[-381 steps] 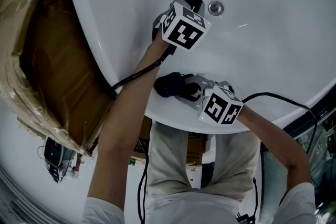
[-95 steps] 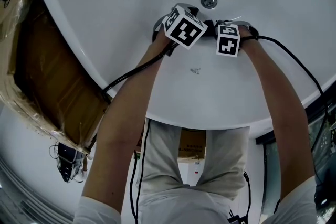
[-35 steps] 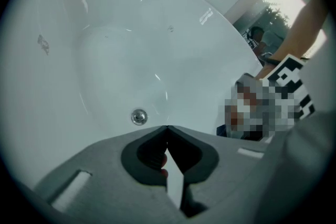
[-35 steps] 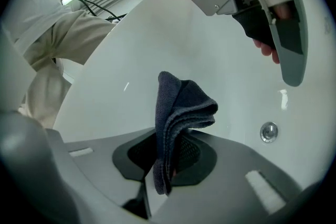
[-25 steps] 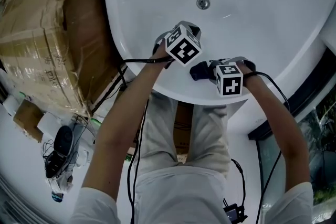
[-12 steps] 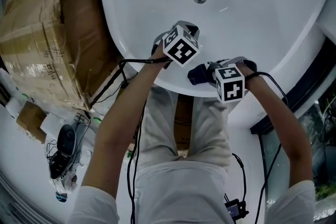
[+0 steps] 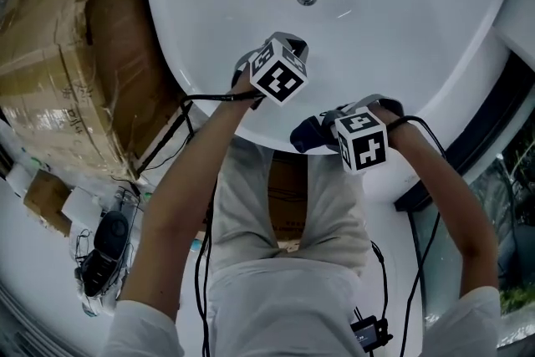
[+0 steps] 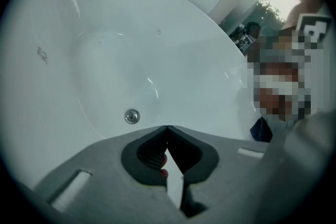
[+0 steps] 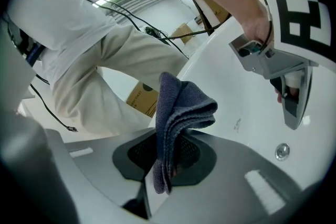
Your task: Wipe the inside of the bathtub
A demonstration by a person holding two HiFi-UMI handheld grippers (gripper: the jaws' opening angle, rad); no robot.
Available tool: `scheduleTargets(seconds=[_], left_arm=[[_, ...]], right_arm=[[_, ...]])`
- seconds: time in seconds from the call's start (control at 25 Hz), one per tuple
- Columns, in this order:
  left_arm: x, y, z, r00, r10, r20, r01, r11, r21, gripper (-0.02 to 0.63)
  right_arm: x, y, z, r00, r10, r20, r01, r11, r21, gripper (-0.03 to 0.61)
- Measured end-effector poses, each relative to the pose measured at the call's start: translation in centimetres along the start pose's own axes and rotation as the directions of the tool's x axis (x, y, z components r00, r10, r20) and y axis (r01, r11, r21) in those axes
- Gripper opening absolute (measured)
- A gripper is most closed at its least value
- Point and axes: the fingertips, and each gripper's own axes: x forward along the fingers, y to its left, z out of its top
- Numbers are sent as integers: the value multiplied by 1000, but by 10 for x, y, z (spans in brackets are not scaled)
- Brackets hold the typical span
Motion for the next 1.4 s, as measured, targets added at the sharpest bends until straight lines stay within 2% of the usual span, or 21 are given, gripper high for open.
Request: scheduleTargets(seconds=[0.08,0.24,0.44,0.64,0.8,0.96,1.16,1.32,1.4], left_arm=[[0,0,1,1000,-4,5,4,1000,-1,0],[0,10,2,1000,2,17,-2,1000,-3,0],[6,15,-4,1000,2,27,-1,1000,-29,0],[16,25,-4,999,7,43,-4,998,-66,0],[24,24,-6,999,-5,41,7,998,-65,0],[32,28,-6,999,-5,39,8,998,-64,0],[42,35,-7,1000,0,27,1,999,-47,0],[50,35,-7,1000,-5,20,6,999,-53,0],[56,38,-4,1000,-2,19,3,999,-54,0]], right_arm=[[-9,-2,3,999,10,35,-11,1000,21,54],[-30,-32,-5,997,-51,50,48,997,67,54],[-39,-65,-27,992,-126,-7,126,991,41,54],[-44,-113,-55,965,-258,-47,259,966,22,54],[-45,-141,-78,951,-301,-76,305,951,46,54],[-47,-165,-100,934,-337,-120,343,939,31,54],[-49,-201,-132,882,-413,-225,406,910,-81,54],[-49,-224,-148,852,-455,-258,437,890,-125,54],[-52,-240,-156,828,-492,-270,468,871,-149,54]])
